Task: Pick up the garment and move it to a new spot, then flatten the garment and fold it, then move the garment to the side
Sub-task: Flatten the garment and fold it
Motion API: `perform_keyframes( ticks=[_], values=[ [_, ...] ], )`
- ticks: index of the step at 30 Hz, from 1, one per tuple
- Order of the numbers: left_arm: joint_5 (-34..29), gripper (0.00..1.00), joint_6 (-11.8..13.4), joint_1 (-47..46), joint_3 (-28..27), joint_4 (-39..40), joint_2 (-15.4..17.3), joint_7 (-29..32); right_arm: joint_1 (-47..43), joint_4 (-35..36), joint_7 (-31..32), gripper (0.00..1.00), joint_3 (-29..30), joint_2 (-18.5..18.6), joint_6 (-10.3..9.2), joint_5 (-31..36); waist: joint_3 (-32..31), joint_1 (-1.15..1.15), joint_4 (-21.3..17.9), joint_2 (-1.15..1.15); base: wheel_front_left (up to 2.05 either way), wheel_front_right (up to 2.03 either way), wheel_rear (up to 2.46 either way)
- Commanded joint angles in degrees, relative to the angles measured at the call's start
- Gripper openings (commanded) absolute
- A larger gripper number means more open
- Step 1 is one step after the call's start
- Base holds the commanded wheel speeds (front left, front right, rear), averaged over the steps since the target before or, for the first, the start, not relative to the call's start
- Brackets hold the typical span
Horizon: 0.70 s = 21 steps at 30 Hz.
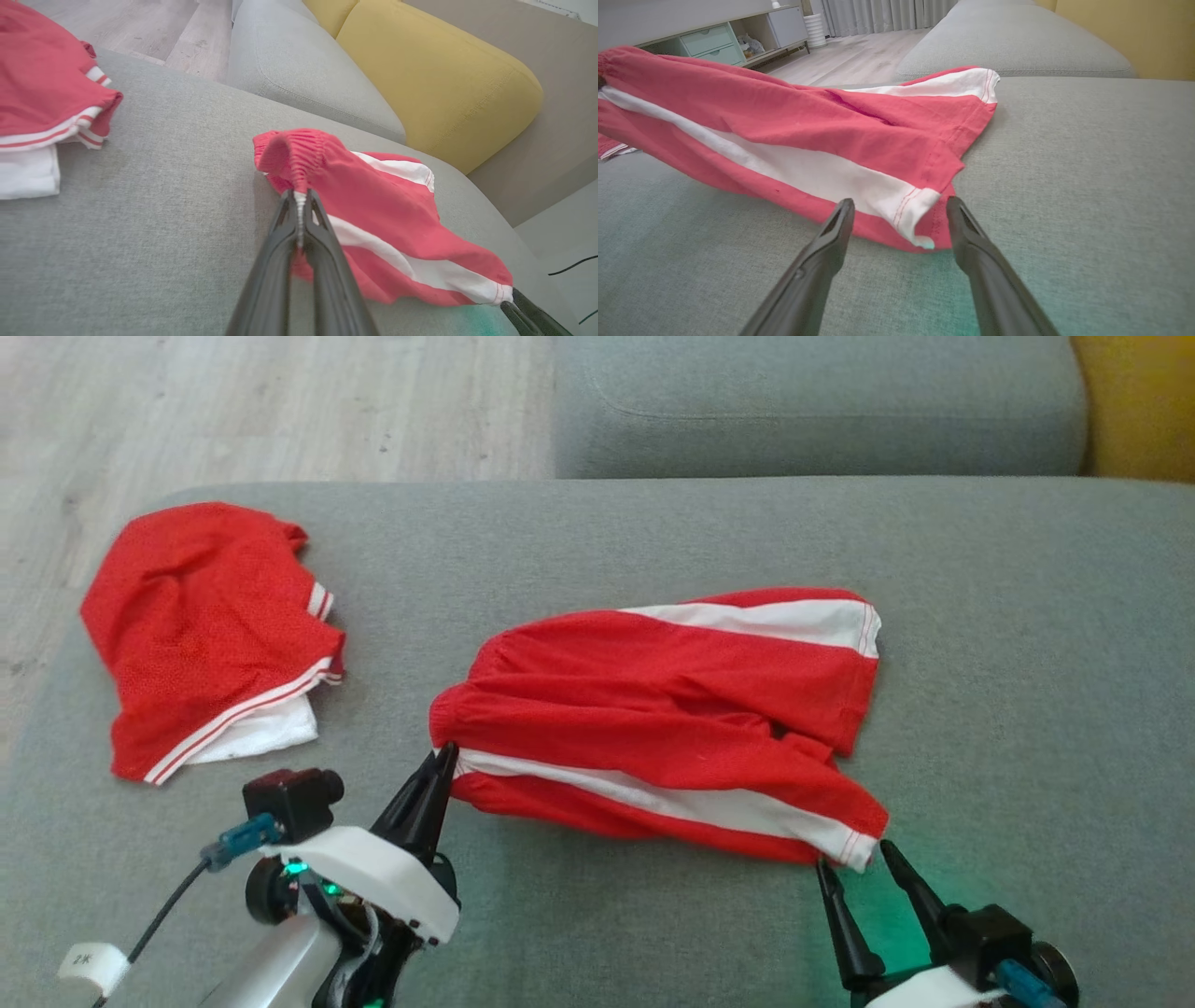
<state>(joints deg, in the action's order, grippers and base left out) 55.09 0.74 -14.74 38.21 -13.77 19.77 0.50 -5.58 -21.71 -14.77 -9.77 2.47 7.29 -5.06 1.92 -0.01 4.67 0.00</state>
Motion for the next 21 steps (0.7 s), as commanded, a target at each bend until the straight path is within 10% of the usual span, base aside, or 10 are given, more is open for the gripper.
perform_keyframes(
  ticks=[1,8,9,11,21],
  values=[
    [0.45,0.00,0.62,-1.75,-2.69,2.46,1.82,-0.10,1.35,1.18,-0.23,1.00,-1.65,0.41,0.20,-0.54,-0.33,0.01,0.58,0.00,0.00,0.00,0.00],
    [0.49,0.00,1.46,-1.04,-2.64,4.28,2.33,0.26,2.19,0.06,-0.23,1.00,-3.20,0.41,0.20,-1.33,-0.03,0.01,0.60,0.00,0.00,0.00,0.00],
    [0.51,0.00,1.56,-1.05,-2.68,4.52,2.41,0.33,2.56,-0.42,-0.23,0.84,-3.76,0.41,0.20,-1.62,0.09,0.01,0.53,0.00,0.00,0.00,0.00],
    [0.44,0.00,1.74,-1.19,-2.75,4.94,2.68,0.45,3.37,-2.07,-0.23,0.00,-4.44,0.41,0.20,-2.93,0.33,0.01,0.31,0.00,0.00,0.00,0.00],
    [-0.83,0.00,-0.09,-5.33,-3.31,7.11,4.99,1.06,10.69,7.07,-0.23,0.00,-0.24,0.41,0.20,-8.47,2.26,0.01,-2.26,0.00,0.00,0.00,0.00]
  ],
)
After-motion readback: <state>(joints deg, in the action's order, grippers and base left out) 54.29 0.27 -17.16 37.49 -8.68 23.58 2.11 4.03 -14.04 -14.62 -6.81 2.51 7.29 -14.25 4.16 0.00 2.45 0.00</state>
